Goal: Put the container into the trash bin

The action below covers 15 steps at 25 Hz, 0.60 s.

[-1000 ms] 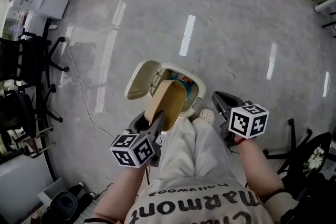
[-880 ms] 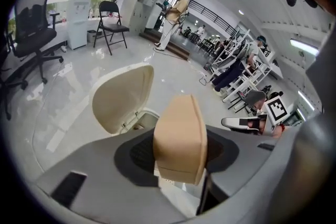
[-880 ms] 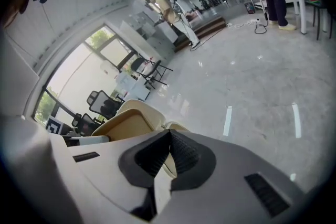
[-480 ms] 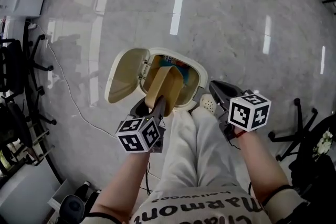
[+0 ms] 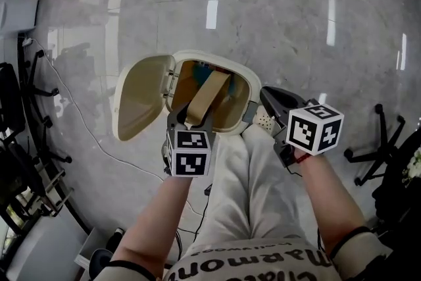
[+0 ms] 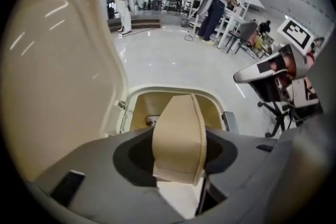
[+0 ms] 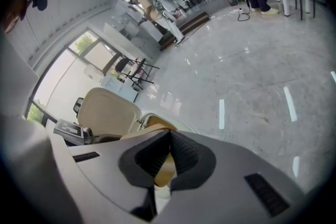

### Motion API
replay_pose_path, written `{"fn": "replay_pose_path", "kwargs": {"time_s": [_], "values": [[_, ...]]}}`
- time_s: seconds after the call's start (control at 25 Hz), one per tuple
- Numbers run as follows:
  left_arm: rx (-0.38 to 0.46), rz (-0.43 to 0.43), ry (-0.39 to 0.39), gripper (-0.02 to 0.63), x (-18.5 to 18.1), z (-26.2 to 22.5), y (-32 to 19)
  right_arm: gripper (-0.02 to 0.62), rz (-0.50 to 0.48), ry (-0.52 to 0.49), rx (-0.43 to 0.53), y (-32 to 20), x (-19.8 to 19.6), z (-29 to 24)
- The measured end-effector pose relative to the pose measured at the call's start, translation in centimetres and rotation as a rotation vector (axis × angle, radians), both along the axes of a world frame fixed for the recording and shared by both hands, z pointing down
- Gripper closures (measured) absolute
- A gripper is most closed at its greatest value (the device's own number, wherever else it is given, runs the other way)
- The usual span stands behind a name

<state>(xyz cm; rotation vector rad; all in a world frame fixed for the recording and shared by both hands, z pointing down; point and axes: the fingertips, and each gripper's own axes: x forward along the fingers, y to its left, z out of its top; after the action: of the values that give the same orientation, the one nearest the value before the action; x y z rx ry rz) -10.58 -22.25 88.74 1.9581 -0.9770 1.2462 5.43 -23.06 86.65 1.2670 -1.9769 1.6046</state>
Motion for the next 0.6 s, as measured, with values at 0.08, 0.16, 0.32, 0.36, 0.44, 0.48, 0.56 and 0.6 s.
{"fn": "replay_pose_path", "kwargs": {"time_s": [0.08,0.16,0.32,0.36,0.44,0.48,0.56,0.6], "values": [[0.032,0.106,-0.079,0.416,0.4,0.8,-0.4,0.592,0.009,-0.003,-0.003,0.1,0.3,0.4],[0.07,0.248,-0.164,0.416,1.0,1.6,-0.6,0.592,0.019,-0.001,-0.012,0.4,0.8,0.8],[0.079,0.519,-0.285,0.416,2.3,4.3,0.0,0.592,0.059,0.003,-0.039,1.0,2.2,2.0],[0.067,0.561,-0.307,0.416,2.3,5.0,0.3,0.592,0.07,0.0,-0.047,1.1,2.4,2.3],[0.042,0.614,-0.35,0.414,2.1,6.3,0.6,0.592,0.089,-0.007,-0.056,1.3,2.8,2.6],[0.033,0.63,-0.373,0.409,1.8,6.9,0.6,0.592,0.097,-0.009,-0.059,1.3,3.0,2.8],[0.027,0.657,-0.41,0.376,1.5,7.7,0.6,0.592,0.112,-0.012,-0.065,1.4,3.4,3.0],[0.025,0.667,-0.419,0.376,1.5,8.0,0.7,0.592,0.119,-0.014,-0.067,1.5,3.6,3.1]]}}
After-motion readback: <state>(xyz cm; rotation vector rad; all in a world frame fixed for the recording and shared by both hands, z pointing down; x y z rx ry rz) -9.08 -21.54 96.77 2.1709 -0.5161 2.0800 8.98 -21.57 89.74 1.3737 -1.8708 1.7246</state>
